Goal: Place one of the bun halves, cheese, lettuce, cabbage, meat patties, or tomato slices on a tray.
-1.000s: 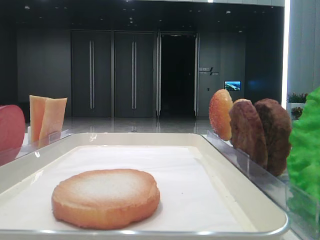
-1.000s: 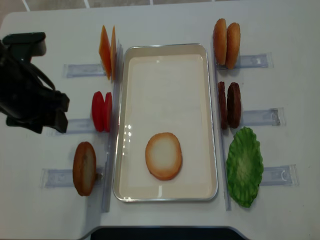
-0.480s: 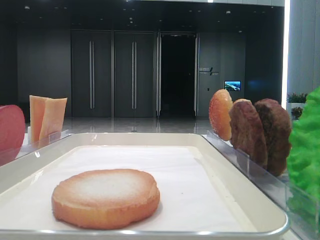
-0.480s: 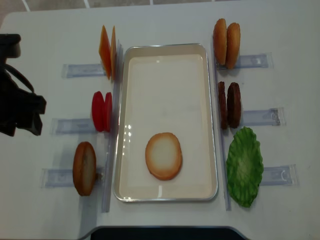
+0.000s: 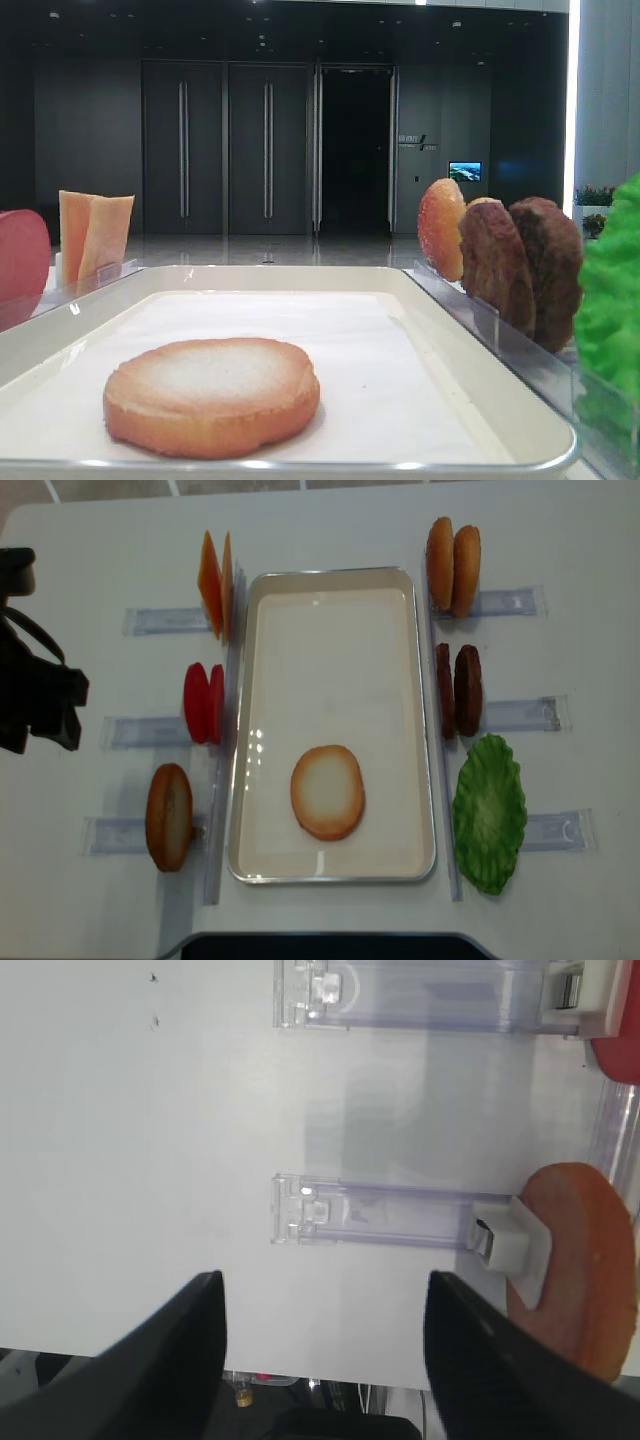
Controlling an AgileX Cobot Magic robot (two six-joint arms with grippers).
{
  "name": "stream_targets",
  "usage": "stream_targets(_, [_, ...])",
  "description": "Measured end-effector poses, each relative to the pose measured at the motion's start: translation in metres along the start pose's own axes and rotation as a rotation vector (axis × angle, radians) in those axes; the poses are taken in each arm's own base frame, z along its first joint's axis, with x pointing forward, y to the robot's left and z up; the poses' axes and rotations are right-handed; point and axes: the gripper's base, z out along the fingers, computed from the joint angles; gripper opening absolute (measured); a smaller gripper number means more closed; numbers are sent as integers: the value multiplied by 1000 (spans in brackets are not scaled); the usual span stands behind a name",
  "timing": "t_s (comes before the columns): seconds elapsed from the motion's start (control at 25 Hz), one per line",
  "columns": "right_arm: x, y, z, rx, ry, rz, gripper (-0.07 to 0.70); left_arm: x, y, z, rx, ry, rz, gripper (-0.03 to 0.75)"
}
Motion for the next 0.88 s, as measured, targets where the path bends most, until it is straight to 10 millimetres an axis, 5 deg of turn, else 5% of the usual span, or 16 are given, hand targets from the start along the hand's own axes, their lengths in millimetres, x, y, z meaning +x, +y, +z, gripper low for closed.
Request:
stream_targets(0.68, [0, 0, 0, 0, 0, 0, 470, 50, 12, -64, 33, -280, -41, 473])
stream_targets(0.88, [0, 0, 0, 0, 0, 0, 470, 74, 13, -57, 35, -289, -44, 473])
